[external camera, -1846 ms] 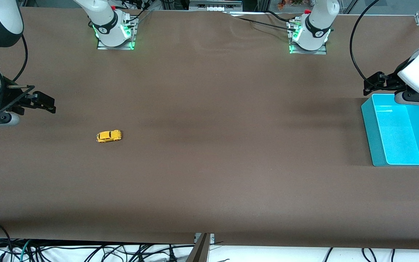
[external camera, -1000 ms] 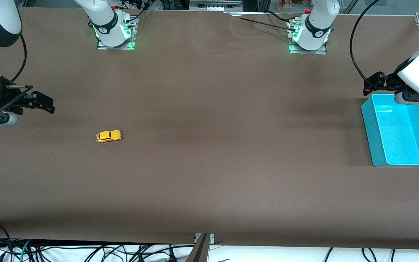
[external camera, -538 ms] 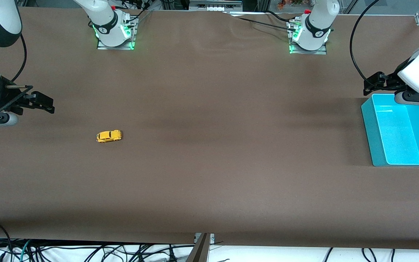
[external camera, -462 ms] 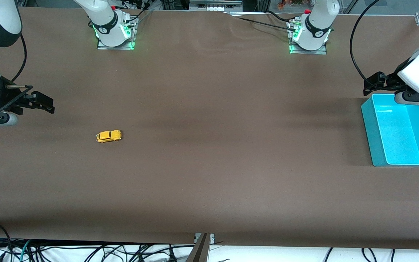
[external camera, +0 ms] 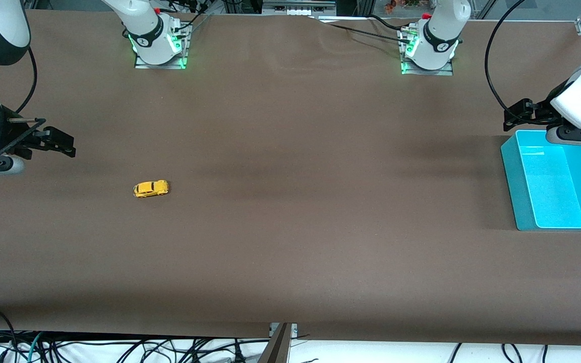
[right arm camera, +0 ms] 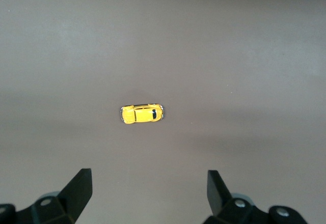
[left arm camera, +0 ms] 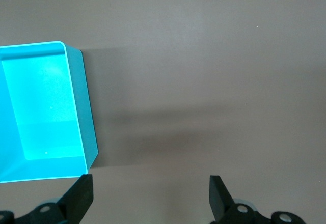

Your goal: Wind and store yellow beetle car

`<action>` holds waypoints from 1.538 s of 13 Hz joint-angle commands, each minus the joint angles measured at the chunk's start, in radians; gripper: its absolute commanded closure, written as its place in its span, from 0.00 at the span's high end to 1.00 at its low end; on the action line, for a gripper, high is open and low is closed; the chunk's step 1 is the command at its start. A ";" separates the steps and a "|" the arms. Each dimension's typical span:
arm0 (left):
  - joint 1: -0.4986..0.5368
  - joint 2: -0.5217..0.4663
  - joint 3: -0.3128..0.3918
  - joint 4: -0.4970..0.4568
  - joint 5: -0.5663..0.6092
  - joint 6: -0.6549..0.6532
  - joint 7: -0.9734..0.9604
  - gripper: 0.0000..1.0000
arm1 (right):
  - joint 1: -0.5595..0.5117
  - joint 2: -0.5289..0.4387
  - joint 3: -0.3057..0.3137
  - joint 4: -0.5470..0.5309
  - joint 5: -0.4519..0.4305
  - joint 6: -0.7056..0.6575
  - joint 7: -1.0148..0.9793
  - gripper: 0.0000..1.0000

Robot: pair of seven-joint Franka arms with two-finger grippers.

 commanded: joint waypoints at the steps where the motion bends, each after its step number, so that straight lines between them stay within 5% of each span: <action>1: 0.008 0.013 -0.007 0.030 0.002 -0.026 -0.008 1.00 | -0.010 -0.006 0.007 0.002 0.013 -0.004 0.007 1.00; 13: 0.007 0.013 -0.010 0.033 0.002 -0.025 -0.011 1.00 | 0.094 0.024 0.017 -0.007 0.014 -0.077 -0.033 1.00; 20: 0.007 0.013 -0.011 0.033 0.002 -0.026 -0.009 1.00 | 0.114 0.138 0.012 -0.021 -0.001 -0.125 -0.659 1.00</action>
